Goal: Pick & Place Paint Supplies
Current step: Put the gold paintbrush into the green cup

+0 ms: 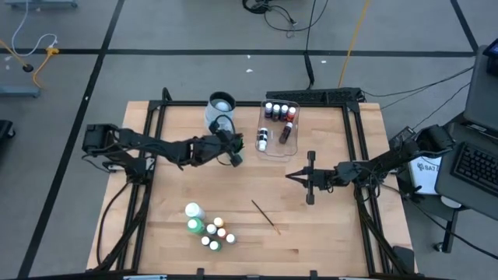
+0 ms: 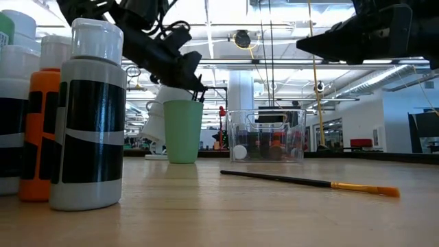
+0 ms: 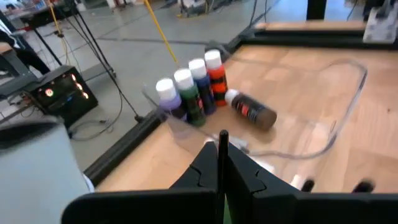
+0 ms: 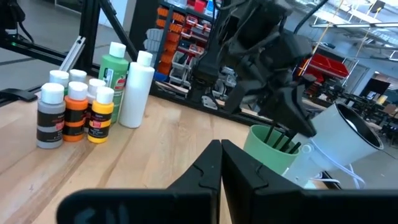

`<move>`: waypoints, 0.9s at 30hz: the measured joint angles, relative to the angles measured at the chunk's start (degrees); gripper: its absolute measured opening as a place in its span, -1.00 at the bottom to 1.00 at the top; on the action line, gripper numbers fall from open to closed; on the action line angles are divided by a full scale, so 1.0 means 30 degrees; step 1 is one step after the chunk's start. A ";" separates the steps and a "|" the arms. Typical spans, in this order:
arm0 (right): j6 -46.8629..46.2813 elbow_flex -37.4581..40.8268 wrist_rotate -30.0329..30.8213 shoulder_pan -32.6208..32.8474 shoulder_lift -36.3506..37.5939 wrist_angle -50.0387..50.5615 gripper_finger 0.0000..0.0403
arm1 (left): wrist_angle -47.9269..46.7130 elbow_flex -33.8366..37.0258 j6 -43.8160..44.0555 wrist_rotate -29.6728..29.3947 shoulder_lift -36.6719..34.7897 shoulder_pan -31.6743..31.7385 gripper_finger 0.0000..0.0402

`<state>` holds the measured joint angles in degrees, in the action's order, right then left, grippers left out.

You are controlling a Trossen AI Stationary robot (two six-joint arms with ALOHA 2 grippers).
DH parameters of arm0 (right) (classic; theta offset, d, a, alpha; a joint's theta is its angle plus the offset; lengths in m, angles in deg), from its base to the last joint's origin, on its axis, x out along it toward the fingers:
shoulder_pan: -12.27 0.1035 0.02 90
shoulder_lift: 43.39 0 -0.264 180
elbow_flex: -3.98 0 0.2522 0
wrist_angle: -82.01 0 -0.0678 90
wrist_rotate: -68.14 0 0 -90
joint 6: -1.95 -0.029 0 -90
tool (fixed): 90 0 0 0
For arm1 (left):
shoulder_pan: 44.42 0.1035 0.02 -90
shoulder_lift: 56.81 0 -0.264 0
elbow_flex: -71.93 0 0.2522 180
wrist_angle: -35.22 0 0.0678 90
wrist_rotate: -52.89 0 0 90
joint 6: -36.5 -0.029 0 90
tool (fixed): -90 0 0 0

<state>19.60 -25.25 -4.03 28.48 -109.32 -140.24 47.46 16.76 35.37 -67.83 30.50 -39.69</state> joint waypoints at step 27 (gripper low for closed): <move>-0.0729 -0.0007 -0.0007 0.0000 0.0004 0.0677 -0.99 | -0.4829 0.0028 -0.2563 -0.1832 -0.6397 -0.1824 -0.20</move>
<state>17.41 -25.27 -4.06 28.48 -109.31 -138.21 32.97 16.84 27.68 -73.33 11.31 -45.16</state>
